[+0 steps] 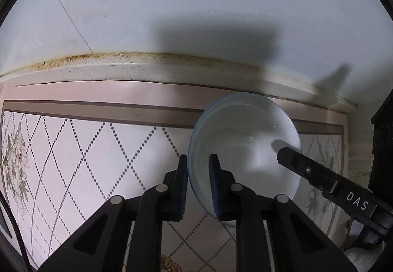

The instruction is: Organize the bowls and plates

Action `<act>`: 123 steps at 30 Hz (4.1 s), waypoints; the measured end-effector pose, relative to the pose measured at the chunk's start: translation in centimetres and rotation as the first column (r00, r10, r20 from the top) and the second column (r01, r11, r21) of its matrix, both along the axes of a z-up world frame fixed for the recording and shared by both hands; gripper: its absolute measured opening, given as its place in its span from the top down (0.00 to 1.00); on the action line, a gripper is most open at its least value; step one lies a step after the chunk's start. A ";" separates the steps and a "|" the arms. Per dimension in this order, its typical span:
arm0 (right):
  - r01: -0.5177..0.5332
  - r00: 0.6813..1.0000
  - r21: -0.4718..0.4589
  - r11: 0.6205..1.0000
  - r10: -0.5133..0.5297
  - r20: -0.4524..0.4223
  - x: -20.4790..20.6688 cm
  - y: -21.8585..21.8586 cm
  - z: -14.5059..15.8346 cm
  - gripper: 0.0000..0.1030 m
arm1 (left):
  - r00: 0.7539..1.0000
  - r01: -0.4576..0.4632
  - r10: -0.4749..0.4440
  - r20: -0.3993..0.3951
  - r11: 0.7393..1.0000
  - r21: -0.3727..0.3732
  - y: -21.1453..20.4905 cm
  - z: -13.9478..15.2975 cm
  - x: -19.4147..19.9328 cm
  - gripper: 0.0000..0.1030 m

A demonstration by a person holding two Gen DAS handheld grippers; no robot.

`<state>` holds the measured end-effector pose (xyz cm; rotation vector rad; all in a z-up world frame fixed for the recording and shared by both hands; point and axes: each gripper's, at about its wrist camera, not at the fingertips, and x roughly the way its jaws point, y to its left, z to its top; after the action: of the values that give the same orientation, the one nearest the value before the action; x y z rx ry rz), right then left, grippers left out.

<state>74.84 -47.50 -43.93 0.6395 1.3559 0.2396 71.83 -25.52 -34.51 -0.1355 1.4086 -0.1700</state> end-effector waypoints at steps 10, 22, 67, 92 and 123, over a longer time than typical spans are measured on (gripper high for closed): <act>0.009 0.998 -0.001 1.000 -0.009 0.057 -5.8 0.5 5.9 0.85 | 0.994 0.083 -0.080 0.077 0.996 -0.035 -1.2 5.8 -5.9 0.86; 0.054 0.991 -0.034 0.998 -0.049 0.121 -18.1 -1.4 13.0 0.85 | 0.971 0.203 -0.192 0.140 0.976 -0.073 -3.2 10.5 -15.6 0.86; 0.104 0.993 -0.027 0.994 -0.105 -0.054 -33.2 -5.8 7.2 0.85 | 0.933 0.359 -0.359 -0.004 0.933 0.014 -7.7 3.7 -26.6 0.86; 0.064 0.996 -0.160 0.985 -0.073 -0.048 -33.6 -4.9 9.0 0.73 | 0.915 0.400 -0.402 0.028 0.915 0.055 -7.2 7.2 -27.7 0.85; 0.112 0.991 0.086 0.990 -0.104 -0.088 -34.2 -6.7 4.7 0.11 | 0.951 0.179 -0.227 -0.212 0.959 -0.220 -5.3 1.1 -23.3 0.68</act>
<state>40.66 -54.18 -39.21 0.8042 1.3919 0.1893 48.49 -30.85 -33.46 -0.1792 1.6405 -0.4808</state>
